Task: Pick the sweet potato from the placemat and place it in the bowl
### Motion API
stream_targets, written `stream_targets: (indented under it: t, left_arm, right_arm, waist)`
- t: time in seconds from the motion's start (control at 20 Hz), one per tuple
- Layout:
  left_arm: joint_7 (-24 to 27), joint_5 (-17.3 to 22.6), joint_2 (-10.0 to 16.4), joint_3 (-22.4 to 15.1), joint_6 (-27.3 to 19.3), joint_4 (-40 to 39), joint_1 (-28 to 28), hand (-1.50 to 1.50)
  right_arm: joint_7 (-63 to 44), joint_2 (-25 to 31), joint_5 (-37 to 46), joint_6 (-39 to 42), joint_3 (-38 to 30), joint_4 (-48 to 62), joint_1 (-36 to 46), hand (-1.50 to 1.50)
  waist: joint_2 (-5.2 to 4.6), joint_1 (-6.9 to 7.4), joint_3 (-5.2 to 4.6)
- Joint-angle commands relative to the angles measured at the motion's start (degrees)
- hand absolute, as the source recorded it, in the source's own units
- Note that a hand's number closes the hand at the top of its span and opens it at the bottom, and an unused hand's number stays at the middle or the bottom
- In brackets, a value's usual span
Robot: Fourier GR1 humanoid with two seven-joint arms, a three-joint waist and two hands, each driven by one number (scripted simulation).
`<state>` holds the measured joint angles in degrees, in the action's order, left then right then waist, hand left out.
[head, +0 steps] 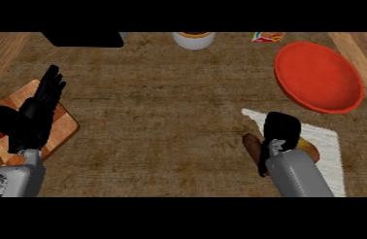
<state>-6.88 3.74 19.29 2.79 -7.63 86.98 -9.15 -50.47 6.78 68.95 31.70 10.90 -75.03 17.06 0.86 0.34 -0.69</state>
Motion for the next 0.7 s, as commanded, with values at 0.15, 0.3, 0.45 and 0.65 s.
stream_targets:
  t: [0.15,0.3,0.45,0.65]
  left_arm:
    - [1.38,-0.38,-0.54,-0.58,0.47,0.87,1.01,0.0]
    - [0.22,-1.49,-1.32,-0.94,-1.19,0.89,0.58,0.0]
    - [0.06,0.27,0.19,1.35,0.41,1.18,0.81,0.0]
    - [-1.44,-0.24,0.73,1.37,0.72,2.03,0.98,0.0]
  right_arm:
    - [24.85,1.42,-6.26,-7.21,7.16,-4.0,1.33,1.5]
    - [35.54,4.59,-11.11,-7.34,5.83,-8.25,3.16,1.5]
    - [41.01,8.72,-12.29,-9.47,2.41,-9.7,5.36,1.5]
    - [39.11,10.78,-10.22,-14.25,0.15,-20.38,2.16,1.5]
  waist:
    - [-1.01,1.19,0.9]
    - [-0.79,0.09,0.82]
    - [-0.82,-0.13,0.73]
    - [-0.54,-0.97,0.71]
